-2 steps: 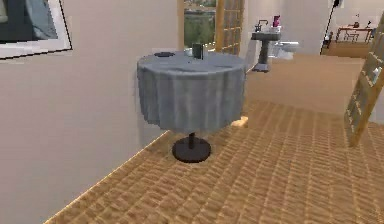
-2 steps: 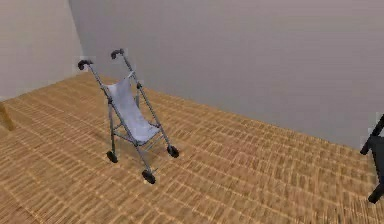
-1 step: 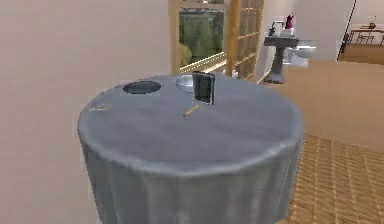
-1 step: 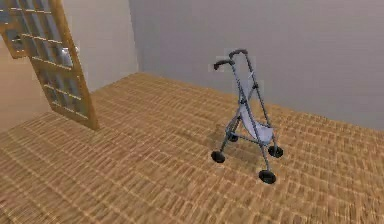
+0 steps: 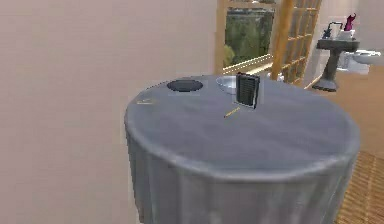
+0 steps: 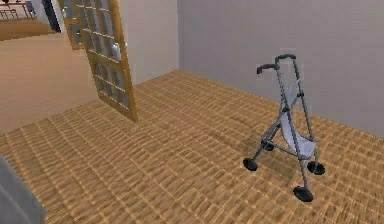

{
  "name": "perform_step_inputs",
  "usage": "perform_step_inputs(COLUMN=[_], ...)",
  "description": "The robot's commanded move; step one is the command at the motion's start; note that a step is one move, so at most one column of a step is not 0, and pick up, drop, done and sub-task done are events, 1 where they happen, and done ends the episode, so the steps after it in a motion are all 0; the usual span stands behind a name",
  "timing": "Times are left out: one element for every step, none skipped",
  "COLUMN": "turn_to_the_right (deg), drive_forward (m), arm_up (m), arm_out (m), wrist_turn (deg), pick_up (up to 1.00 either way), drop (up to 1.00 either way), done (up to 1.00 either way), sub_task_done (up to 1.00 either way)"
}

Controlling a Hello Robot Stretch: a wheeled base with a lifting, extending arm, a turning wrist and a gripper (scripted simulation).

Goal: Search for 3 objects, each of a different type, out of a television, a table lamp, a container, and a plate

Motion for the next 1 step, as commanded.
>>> perform_step_inputs(turn_to_the_right=[0.0], drive_forward=[0.0], arm_up=[0.0], arm_out=[0.0], wrist_turn=[0.0], pick_up=[0.0], drop=[0.0], done=[1.0], sub_task_done=[0.0])
